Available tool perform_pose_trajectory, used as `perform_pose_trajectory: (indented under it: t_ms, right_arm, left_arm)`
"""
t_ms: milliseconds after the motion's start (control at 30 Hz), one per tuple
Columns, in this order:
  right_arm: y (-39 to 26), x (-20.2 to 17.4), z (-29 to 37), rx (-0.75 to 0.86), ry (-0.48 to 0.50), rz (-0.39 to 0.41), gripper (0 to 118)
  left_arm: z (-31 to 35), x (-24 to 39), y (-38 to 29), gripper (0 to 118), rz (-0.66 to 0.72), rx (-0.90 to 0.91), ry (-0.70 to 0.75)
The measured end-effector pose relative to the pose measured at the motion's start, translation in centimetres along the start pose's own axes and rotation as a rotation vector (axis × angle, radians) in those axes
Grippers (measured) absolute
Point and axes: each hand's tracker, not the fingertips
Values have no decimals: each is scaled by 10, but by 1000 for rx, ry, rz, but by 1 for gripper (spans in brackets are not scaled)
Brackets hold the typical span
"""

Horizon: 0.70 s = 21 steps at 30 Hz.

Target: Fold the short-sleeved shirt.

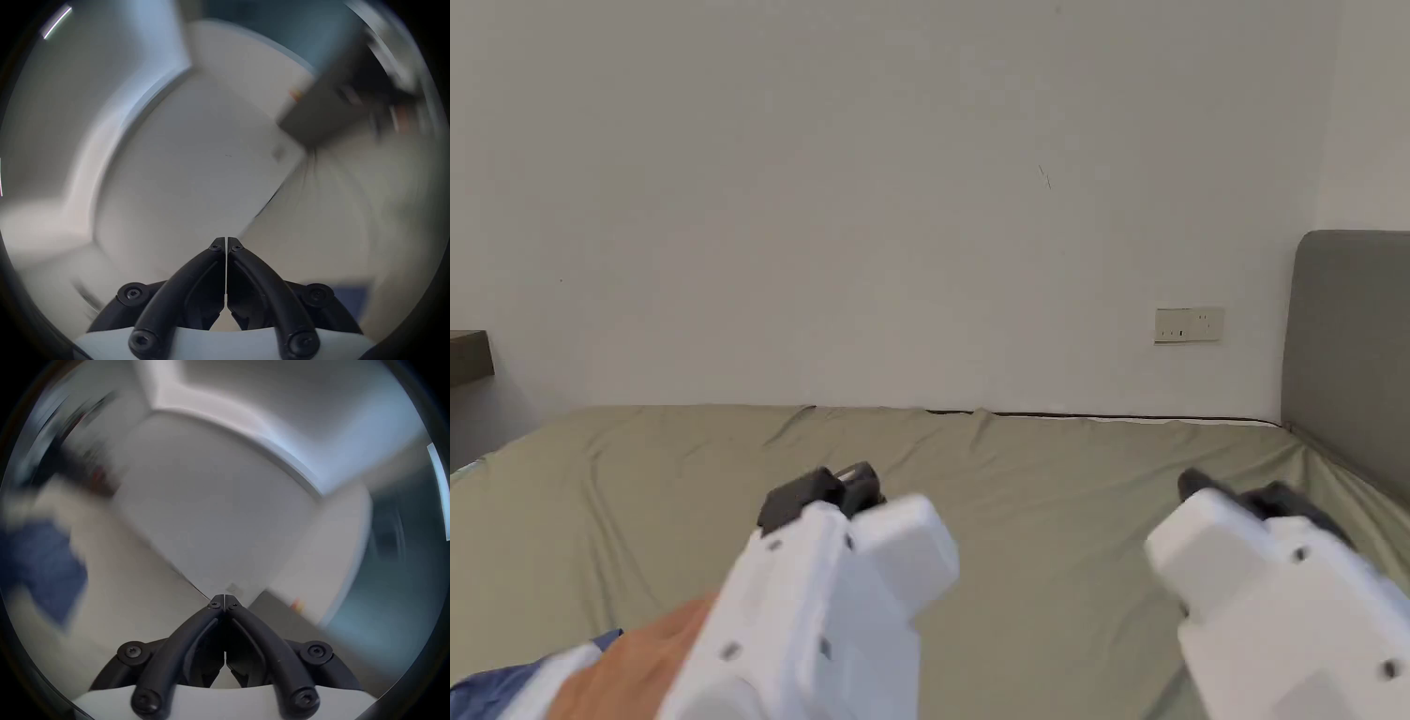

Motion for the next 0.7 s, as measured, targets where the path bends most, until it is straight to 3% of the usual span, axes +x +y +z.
perform_pose_trajectory:
  t_ms: [67,100,133,200,267,300,367,433,500,567,600,667,700]
  right_arm:
    - [-9,-35,-3,-43,133,449,0]
    - [-16,-49,-4,-68,181,578,0]
    - [-25,-57,1,-57,214,603,0]
    - [-30,-55,2,-43,201,505,0]
    - [-28,-34,2,-69,162,238,0]
    - [-26,-16,0,-106,114,-16,0]
    - [-34,23,1,-136,30,-636,0]
    - [-59,48,10,-109,-11,-1297,0]
    - [-78,34,19,-208,42,-1751,0]
    - [-69,39,21,-157,26,-1517,0]
    - [-64,42,22,-143,37,-1372,0]
    - [-54,46,25,-93,-40,-1241,0]
    - [-54,47,24,-132,-41,-1267,0]
  left_arm:
    - [-9,39,-16,0,-469,-17,95]
    - [-13,53,-28,0,-608,-9,109]
    - [-15,55,-36,0,-603,13,57]
    - [-14,47,-40,0,-395,4,-11]
    - [-16,27,-32,0,-91,-79,-54]
    - [-16,10,-27,0,158,-120,-48]
    - [-13,-29,-28,0,691,-152,-122]
    - [-7,-55,-45,0,1309,-141,-241]
    - [-7,-59,-62,0,1736,-103,-346]
    - [-2,-56,-63,0,1800,-80,-371]
    - [0,-56,-63,0,1739,-66,-358]
    - [6,-61,-56,0,1599,-40,-255]
    - [8,-64,-53,0,1528,-57,-204]
